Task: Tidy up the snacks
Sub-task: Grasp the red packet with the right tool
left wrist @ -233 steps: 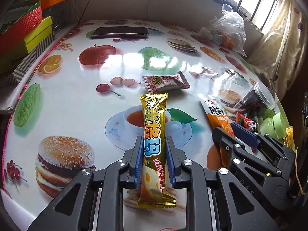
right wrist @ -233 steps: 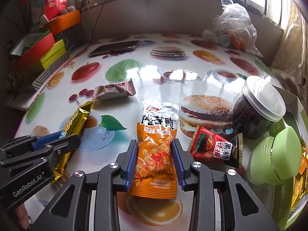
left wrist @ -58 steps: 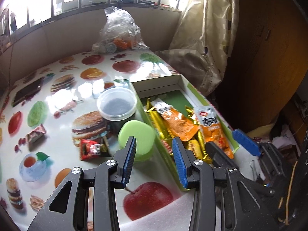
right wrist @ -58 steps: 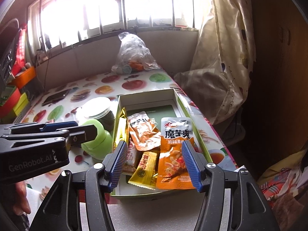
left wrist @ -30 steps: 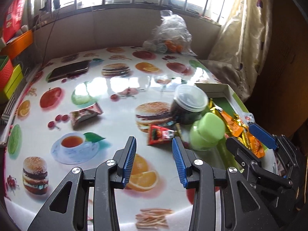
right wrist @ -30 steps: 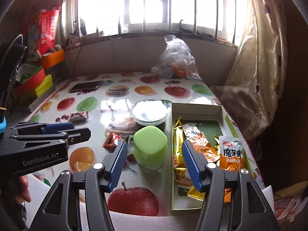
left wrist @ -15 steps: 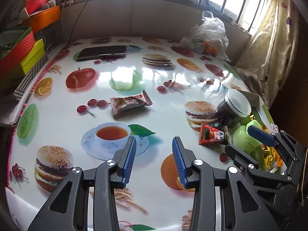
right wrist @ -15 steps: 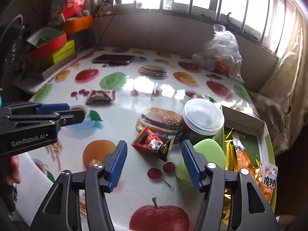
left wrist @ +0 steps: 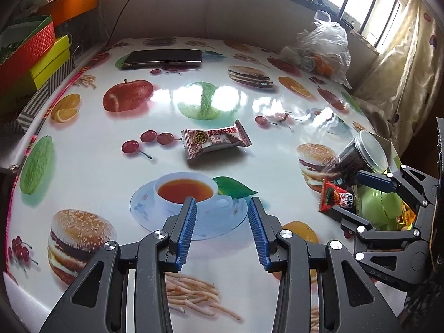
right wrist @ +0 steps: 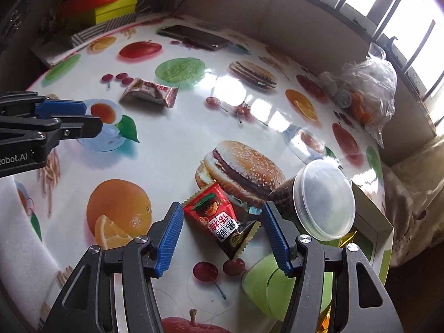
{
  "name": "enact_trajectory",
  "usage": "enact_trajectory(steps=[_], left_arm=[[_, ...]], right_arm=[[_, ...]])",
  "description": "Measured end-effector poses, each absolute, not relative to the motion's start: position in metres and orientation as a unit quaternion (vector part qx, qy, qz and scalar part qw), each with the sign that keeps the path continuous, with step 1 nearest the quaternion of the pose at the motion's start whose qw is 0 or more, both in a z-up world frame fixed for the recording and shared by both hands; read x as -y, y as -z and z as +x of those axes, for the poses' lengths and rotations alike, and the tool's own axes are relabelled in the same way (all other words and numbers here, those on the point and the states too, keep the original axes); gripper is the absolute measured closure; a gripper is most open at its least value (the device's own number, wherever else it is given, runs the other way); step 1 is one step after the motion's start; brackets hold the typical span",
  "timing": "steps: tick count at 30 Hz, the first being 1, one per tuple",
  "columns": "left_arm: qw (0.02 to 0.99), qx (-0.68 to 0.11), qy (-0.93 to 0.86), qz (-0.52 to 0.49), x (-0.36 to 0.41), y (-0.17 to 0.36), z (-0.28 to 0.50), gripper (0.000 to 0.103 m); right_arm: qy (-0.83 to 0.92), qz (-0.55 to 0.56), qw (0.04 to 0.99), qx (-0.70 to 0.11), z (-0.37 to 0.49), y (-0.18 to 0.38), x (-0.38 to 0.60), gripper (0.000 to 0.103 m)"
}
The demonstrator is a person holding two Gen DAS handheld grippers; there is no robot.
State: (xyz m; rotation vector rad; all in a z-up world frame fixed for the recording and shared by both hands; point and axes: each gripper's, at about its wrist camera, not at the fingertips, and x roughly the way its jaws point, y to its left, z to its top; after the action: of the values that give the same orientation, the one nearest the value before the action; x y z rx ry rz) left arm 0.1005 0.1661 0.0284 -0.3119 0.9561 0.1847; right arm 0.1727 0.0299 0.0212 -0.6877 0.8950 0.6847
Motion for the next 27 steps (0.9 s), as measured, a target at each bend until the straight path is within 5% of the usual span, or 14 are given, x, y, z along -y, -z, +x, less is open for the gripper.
enact_trajectory(steps=[10,14,18,27], left_arm=[[0.868,-0.463,-0.09,-0.155,-0.176,-0.021,0.103,0.063],[0.867,-0.463,-0.093,-0.155,-0.181,-0.02,0.104,0.063],[0.867,-0.463,-0.098,-0.157,-0.186,-0.018,0.103,0.063],[0.869,-0.463,-0.096,-0.148,-0.191,-0.018,0.107,0.063]], right_arm=[[-0.345,-0.347,0.746,-0.452,0.183,-0.011,-0.044,0.045],[-0.346,-0.286,0.749,-0.486,0.188,-0.011,-0.041,0.066],[-0.343,-0.272,0.76,-0.48,0.181,-0.011,-0.045,0.076],[-0.356,-0.195,0.775,-0.485,0.176,-0.013,-0.056,0.081]])
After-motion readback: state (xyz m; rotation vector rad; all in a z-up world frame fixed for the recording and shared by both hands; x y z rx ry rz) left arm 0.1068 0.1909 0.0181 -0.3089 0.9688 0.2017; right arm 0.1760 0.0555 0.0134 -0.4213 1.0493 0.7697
